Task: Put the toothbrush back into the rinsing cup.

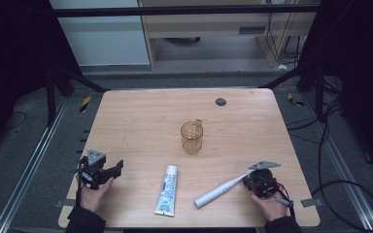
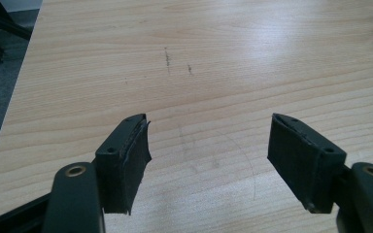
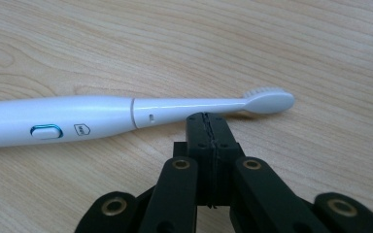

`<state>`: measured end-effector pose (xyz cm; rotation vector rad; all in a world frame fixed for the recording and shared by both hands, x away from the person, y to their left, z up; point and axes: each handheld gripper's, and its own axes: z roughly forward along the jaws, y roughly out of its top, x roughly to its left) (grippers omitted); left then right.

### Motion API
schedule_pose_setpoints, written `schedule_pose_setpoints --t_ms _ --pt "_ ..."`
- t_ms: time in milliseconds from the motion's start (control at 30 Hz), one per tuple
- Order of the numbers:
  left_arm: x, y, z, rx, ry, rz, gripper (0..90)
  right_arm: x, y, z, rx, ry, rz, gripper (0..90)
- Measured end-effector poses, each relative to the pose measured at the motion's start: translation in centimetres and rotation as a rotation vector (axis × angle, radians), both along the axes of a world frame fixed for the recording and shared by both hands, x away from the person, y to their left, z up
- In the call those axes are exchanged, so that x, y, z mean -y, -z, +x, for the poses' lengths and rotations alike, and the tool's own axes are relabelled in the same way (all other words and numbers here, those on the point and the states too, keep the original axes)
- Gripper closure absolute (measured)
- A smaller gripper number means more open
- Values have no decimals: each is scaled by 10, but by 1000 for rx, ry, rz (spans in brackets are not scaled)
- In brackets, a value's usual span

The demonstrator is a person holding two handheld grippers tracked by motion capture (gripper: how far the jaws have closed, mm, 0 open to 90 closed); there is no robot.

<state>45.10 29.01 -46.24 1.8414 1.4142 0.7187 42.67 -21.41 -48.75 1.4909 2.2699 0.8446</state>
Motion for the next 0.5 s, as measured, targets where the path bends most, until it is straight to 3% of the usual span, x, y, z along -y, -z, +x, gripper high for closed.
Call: schedule_pose_setpoints --t_ms 500 --pt "0 0 0 0 0 -1 302 -6 0 12 12 -2 3 900"
